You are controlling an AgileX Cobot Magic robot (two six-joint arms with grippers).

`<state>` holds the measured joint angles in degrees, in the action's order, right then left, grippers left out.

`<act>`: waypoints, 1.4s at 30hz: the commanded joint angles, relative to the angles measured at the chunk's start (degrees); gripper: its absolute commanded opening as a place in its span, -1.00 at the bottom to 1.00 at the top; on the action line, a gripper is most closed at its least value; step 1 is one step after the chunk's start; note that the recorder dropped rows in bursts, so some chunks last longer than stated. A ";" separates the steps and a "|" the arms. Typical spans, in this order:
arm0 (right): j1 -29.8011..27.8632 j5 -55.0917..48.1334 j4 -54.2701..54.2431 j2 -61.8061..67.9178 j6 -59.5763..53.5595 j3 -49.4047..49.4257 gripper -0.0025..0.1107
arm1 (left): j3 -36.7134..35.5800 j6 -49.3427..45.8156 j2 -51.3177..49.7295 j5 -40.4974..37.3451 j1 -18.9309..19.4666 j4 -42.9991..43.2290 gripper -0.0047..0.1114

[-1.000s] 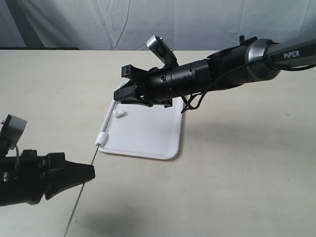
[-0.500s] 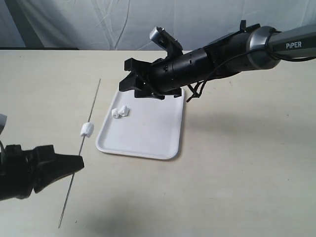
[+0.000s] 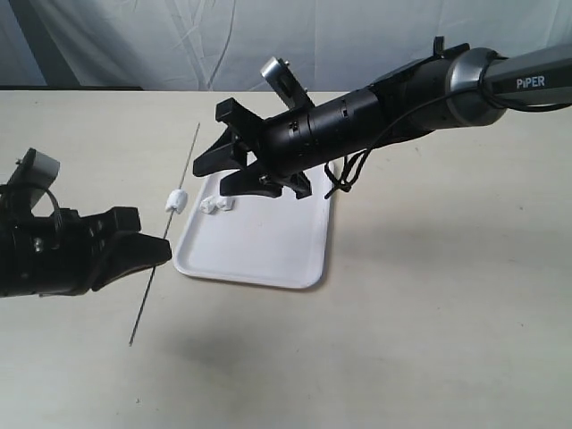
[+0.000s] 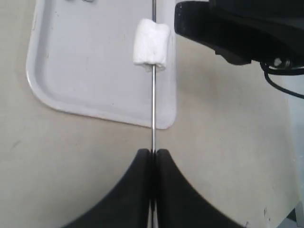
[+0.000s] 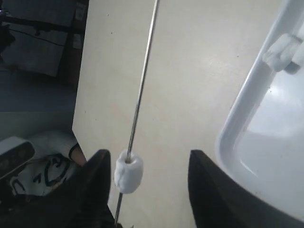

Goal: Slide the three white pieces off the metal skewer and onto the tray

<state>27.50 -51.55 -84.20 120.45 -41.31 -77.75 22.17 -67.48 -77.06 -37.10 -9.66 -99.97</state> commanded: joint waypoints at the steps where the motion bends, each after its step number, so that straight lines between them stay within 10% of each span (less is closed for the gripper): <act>1: -0.08 -1.14 0.01 -0.16 -0.05 -0.23 -0.10 | 2.96 -0.49 -3.14 -1.50 -0.16 0.02 -0.92; 15: -0.08 -4.59 4.91 -0.16 1.05 -0.23 -0.10 | 5.80 -0.25 -7.60 -9.08 -0.16 0.02 -0.92; 22: -0.08 -4.84 4.91 -0.16 0.73 -0.23 -0.51 | 5.80 -0.25 -7.60 -9.38 -0.16 0.02 -0.92; 42: -0.08 -4.82 4.70 -0.16 -0.08 -0.23 -0.38 | 4.27 -0.03 -7.60 -6.35 -0.16 0.02 -0.92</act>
<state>27.60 -54.98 -79.17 120.45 -40.46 -77.75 26.15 -67.23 -84.43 -42.48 -9.66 -99.97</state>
